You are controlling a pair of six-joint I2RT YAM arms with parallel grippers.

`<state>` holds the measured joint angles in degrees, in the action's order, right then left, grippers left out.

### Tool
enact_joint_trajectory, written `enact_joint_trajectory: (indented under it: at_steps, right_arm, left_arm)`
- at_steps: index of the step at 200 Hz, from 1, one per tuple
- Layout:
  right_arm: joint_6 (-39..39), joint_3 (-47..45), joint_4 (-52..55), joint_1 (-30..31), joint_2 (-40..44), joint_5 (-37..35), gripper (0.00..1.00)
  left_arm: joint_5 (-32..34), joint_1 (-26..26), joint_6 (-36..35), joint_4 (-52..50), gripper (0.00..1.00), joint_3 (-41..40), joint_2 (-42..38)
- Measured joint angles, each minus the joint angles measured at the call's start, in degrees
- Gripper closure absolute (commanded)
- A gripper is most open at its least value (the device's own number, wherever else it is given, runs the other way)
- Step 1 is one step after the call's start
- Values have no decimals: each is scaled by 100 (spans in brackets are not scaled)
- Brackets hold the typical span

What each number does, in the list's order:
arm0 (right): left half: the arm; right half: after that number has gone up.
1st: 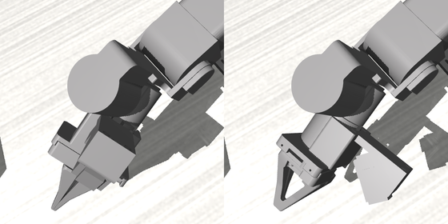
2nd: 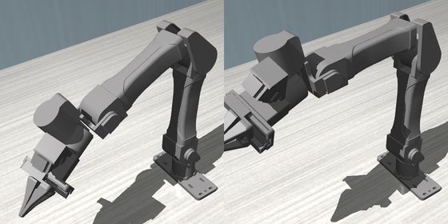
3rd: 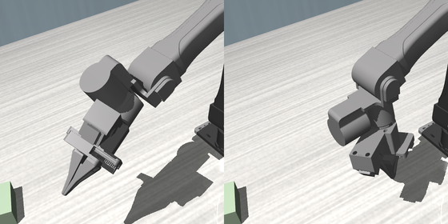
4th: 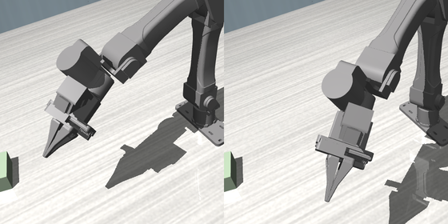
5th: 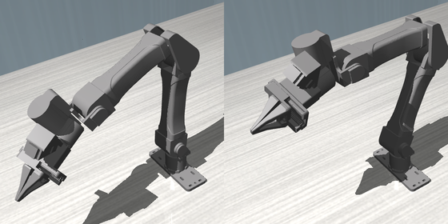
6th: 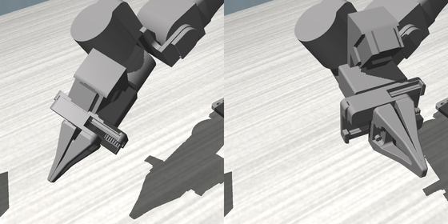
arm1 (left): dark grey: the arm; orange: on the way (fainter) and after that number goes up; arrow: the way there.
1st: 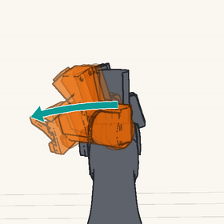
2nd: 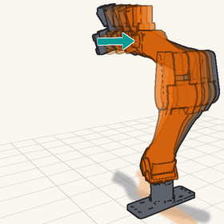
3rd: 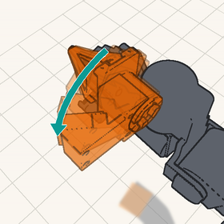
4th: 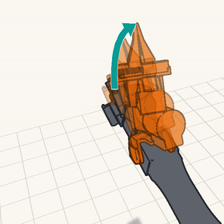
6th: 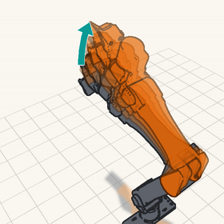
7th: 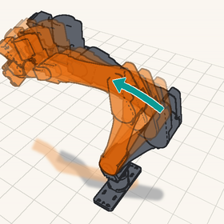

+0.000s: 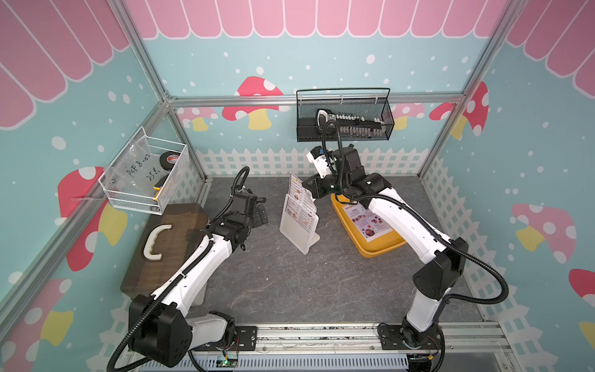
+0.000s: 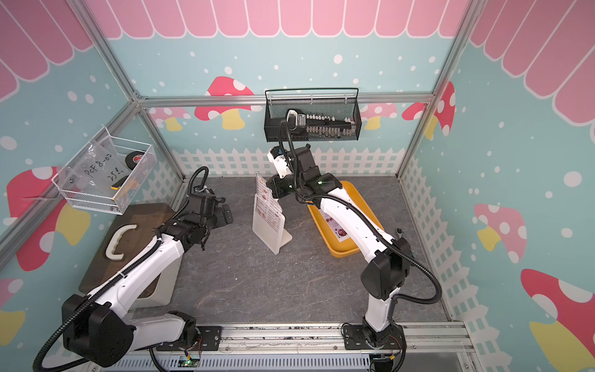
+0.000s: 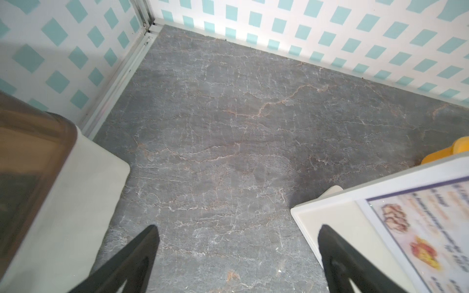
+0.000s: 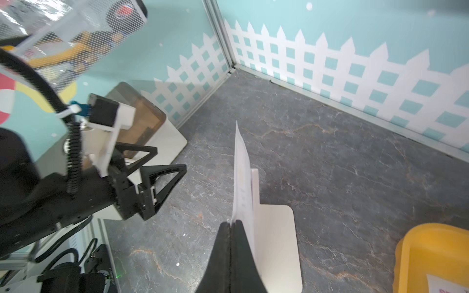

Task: Replace the menus in the menu holders
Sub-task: Take out the menu from the menu holder, then place the menu at the center of the board.

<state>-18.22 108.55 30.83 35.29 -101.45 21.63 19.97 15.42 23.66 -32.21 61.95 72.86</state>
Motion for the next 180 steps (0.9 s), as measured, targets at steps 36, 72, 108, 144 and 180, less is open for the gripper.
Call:
enact_joint_trajectory:
  at_steps: [36, 72, 108, 144, 180]
  right_arm:
    - [90, -20, -57, 363, 625, 570, 100]
    - [-13, -350, -509, 734, 1296, 1244, 100]
    - [-404, -1222, -1311, 1071, 1375, 1882, 100]
    - [-527, -1550, -1460, 1587, 310, 2173, 100]
    - [-455, -1178, -1161, 1679, -1106, 1952, 100]
  left_arm:
    - [-26, -662, -96, -199, 1, 588, 50]
    - [-42, -1102, -87, -330, 1, 911, 260]
    - [-44, -1709, 0, -581, 1, 1346, 334]
    - [-46, -1814, 7, -616, 1, 1762, 391]
    - [-46, -1814, -11, -658, 1, 1786, 581]
